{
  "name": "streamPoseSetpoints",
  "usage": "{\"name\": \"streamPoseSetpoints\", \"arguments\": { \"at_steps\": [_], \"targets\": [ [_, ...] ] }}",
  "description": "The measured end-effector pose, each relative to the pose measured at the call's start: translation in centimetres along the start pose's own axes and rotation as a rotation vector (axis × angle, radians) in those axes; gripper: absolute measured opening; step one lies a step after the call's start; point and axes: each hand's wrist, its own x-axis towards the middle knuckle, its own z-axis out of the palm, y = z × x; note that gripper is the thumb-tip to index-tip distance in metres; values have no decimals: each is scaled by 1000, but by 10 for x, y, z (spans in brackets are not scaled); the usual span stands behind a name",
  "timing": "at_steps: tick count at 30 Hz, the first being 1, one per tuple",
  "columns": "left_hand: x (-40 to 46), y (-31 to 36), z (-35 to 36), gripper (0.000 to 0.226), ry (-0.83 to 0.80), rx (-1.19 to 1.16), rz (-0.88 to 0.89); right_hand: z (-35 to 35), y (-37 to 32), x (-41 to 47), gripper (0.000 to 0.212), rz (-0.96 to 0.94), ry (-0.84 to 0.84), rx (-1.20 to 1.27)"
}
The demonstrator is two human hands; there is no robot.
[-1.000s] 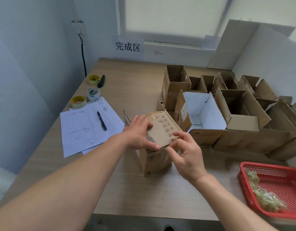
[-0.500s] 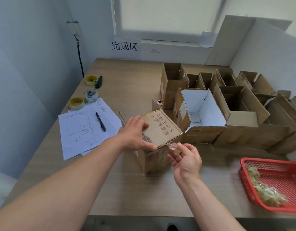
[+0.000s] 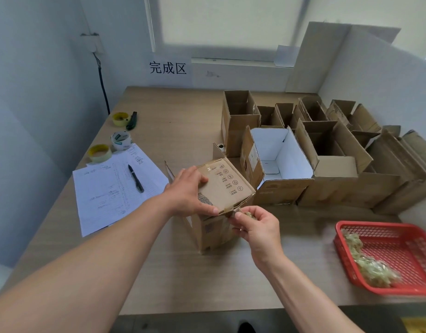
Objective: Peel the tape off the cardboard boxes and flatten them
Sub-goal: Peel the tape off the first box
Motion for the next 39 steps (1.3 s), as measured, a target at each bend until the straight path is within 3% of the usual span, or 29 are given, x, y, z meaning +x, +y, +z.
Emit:
{"name": "streamPoseSetpoints", "arguments": {
  "at_steps": [4, 9, 16, 21, 28, 35, 39],
  "targets": [
    [0, 2, 0, 100, 2, 18, -10, 8, 11, -1, 14, -32, 108, 54],
    [-1, 3, 1, 99, 12, 20, -16, 19, 25, -3, 23, 65, 162, 340],
    [-3, 7, -1, 97, 12, 21, -29, 18, 32, -3, 25, -164, 181, 37],
    [-4, 9, -1, 97, 13, 7, -31, -2, 19, 3, 8, 85, 13, 340],
    [-5, 8, 0, 96, 24, -6, -37, -10, 2, 18, 34, 25, 24, 29],
    [-4, 10, -1, 95, 14, 3, -28, -9, 4, 21, 17, 33, -29, -21],
    [-3, 10, -1, 97, 8, 7, -26, -5, 1, 27, 30, 47, -1, -104]
  ]
}}
